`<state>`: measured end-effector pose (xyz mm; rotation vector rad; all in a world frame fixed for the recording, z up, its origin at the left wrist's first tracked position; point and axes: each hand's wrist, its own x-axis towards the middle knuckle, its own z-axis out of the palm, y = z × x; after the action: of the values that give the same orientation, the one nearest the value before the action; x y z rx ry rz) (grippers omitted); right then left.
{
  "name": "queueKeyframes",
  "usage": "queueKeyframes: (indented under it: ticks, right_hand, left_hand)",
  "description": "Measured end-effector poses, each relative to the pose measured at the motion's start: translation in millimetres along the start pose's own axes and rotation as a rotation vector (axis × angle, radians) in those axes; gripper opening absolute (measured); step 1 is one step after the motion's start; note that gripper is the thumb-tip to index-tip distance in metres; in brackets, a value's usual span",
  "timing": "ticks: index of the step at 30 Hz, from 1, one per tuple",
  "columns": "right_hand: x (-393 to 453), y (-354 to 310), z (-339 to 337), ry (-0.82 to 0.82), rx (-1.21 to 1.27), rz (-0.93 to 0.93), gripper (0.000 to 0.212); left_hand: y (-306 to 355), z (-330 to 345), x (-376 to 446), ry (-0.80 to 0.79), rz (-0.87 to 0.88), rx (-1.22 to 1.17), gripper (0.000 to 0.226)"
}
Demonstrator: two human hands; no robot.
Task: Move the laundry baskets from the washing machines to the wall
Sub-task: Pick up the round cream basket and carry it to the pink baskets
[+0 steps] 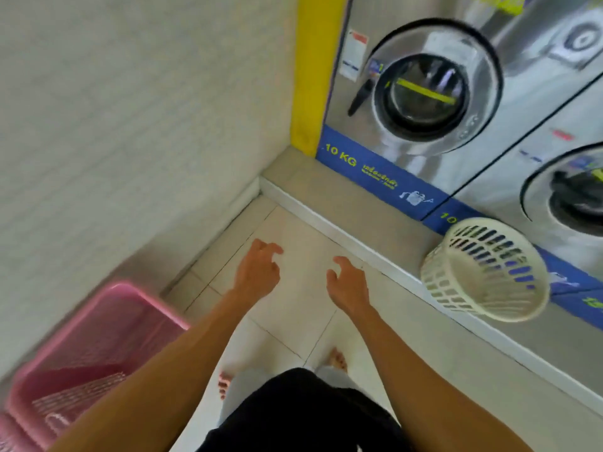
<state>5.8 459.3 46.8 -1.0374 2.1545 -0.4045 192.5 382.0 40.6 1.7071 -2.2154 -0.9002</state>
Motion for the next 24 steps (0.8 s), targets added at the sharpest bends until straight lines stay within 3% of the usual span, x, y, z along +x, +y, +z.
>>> queueKeyframes:
  ticks: [13, 18, 24]
  right_hand:
    - [41.9, 199.6, -203.5, 0.279, 0.163, 0.277, 0.050]
    - [46.5, 254.5, -243.9, 0.382, 0.266, 0.397, 0.050]
    - [68.4, 314.7, -273.0, 0.396, 0.337, 0.550, 0.052]
  left_hand:
    - [277.7, 175.6, 64.0, -0.297, 0.338, -0.022, 0.038]
    - [335.6, 220.2, 86.5, -0.424, 0.412, 0.053, 0.040]
    - [380.9, 264.5, 128.9, -0.521, 0.468, 0.129, 0.043]
